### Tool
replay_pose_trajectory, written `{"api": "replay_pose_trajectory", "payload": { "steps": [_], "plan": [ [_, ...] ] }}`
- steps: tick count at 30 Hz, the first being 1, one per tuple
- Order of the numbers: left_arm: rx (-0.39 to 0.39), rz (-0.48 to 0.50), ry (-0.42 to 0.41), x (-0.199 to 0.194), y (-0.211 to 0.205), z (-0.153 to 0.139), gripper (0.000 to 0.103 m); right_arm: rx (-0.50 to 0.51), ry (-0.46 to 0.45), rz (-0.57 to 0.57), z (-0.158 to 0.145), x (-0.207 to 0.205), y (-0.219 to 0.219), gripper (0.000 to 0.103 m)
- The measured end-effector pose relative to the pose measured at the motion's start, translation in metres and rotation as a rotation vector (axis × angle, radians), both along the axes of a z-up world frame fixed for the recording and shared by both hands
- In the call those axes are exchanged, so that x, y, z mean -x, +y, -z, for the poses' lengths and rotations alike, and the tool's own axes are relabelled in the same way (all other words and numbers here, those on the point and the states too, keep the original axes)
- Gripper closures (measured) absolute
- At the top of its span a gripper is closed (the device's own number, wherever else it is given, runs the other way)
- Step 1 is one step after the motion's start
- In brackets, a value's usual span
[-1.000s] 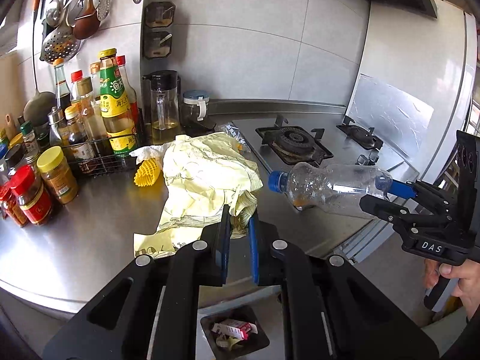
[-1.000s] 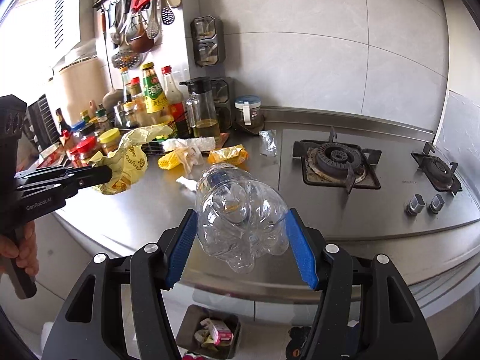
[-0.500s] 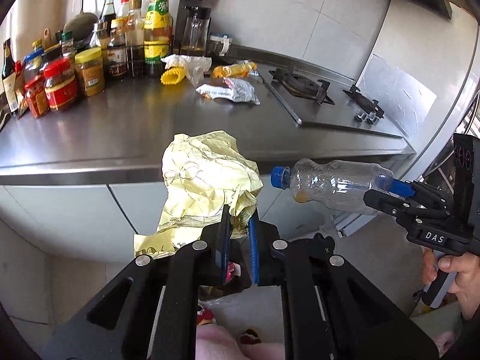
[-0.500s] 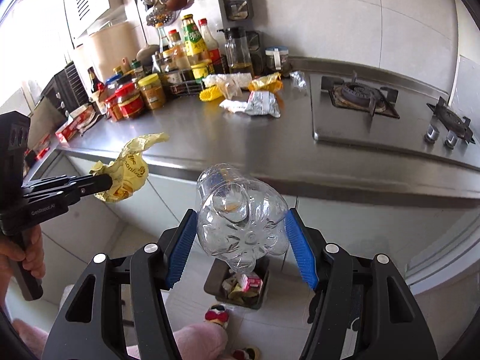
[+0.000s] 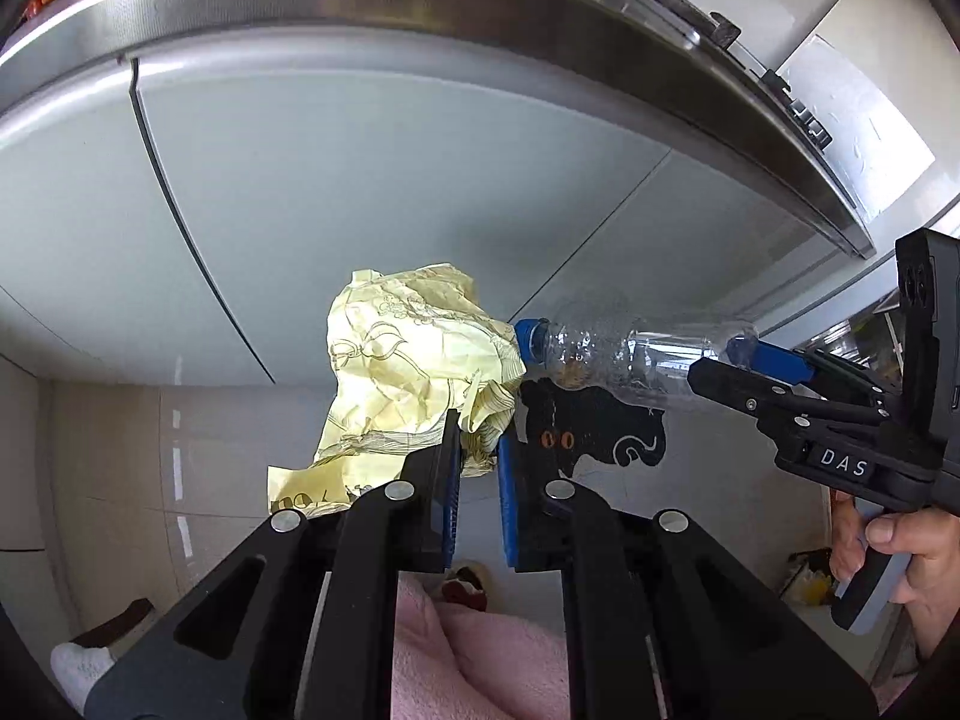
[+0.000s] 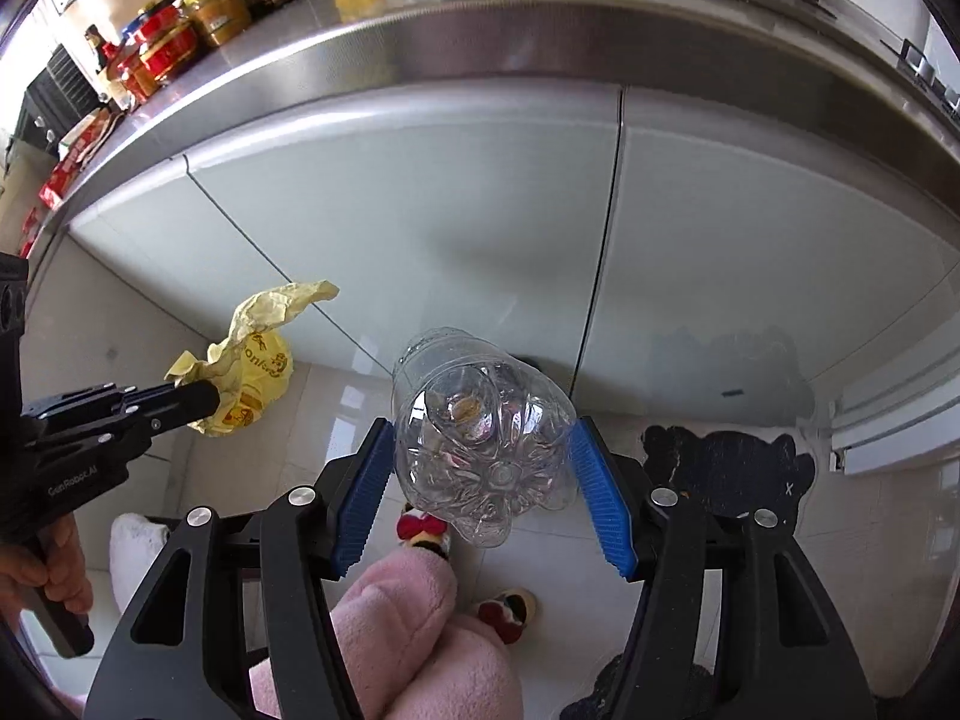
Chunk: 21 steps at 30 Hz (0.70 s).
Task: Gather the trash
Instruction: 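Carry the paper and bottle down over the bin and open both grippers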
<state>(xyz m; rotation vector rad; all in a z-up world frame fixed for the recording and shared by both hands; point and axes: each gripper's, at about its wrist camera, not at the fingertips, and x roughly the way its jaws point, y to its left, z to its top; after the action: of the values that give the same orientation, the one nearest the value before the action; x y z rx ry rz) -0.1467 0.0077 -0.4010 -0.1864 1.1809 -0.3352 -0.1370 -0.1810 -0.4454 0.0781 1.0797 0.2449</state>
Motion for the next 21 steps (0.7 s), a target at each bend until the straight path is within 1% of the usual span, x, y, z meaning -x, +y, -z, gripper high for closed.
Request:
{"api": "replay_pose_trajectory", "payload": {
  "steps": [6,9,12,17,21],
  "plan": [
    [0.018,0.021,0.100,-0.017,-0.006,0.065,0.093,0.011,0.099,0.057,0.055,-0.038,0.014,0.041],
    [0.011,0.042,0.145,-0.025,-0.010,0.097,0.093,0.015,0.150,0.095,0.082,-0.056,0.019,0.041],
    [0.007,0.058,0.176,-0.035,-0.016,0.122,0.093,0.020,0.190,0.123,0.104,-0.073,0.026,0.041],
    [0.005,0.065,0.206,-0.045,-0.018,0.150,0.093,0.021,0.226,0.160,0.128,-0.092,0.031,0.041],
    [0.003,0.068,0.212,-0.054,-0.015,0.157,0.093,0.016,0.248,0.168,0.135,-0.101,0.032,0.041]
  ]
}}
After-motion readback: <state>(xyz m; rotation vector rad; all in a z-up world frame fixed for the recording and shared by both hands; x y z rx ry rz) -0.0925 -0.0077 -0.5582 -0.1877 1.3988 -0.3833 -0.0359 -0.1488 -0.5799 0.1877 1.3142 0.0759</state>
